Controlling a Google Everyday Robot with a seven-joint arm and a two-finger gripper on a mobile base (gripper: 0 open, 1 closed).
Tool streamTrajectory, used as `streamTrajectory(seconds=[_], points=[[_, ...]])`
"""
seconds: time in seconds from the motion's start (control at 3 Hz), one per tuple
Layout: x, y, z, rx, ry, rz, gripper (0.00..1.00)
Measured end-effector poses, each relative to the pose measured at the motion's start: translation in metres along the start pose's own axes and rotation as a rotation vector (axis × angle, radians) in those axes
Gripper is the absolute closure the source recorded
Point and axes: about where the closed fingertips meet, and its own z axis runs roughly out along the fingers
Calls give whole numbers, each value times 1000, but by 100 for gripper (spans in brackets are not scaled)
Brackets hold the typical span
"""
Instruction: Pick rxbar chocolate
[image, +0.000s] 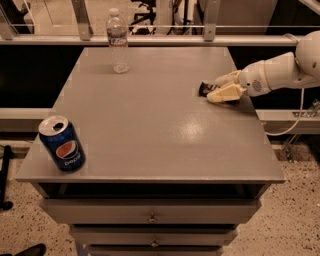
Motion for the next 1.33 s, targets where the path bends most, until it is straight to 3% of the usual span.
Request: streamTrajectory(seconds=[0.33, 0.67, 1.0, 1.33], points=[[-1, 1, -1, 1, -3, -1, 95], [-14, 5, -7, 0, -22, -19, 100], [-51, 11, -30, 0, -105, -68, 100], [-81, 20, -55, -16, -238, -85, 100]])
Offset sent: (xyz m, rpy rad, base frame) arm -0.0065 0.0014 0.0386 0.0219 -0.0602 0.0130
